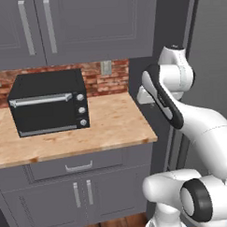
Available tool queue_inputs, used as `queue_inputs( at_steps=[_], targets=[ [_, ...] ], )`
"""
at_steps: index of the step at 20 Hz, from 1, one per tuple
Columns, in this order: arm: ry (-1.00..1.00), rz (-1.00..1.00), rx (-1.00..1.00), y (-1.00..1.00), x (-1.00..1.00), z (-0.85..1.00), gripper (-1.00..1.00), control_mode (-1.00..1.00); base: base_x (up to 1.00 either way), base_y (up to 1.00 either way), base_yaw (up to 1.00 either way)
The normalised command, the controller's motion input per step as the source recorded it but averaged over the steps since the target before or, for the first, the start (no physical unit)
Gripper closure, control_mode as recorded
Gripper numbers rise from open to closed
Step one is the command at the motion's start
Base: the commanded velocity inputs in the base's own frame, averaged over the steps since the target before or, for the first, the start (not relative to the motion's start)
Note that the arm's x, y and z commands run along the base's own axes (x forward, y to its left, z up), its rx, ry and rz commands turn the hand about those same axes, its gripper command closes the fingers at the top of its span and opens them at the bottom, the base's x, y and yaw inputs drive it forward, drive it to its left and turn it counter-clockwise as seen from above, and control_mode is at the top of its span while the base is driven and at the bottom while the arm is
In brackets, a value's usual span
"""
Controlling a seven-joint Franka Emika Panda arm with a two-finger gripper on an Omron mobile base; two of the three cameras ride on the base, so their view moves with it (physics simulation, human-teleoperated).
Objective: Take the tongs from the drawer on the left and place them on the dining counter next to the tray containing the hot dog.
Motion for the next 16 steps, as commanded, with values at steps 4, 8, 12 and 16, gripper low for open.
queue_inputs(
  at_steps=[4,8,12,16],
  targets=[
    [0.05,-0.03,-0.02,-0.01,-0.03,-0.14,-1.0,-1.0,0.0,0.0,0.0],
    [0.09,-0.06,-0.08,0.0,-0.33,-0.54,-1.0,-1.0,0.0,0.0,0.0],
    [0.08,-0.11,-0.05,0.06,-0.09,-0.3,-1.0,-1.0,0.0,0.0,0.0],
    [0.0,-0.02,0.0,0.01,0.0,0.0,-1.0,-1.0,0.0,0.0,0.0]
  ],
)
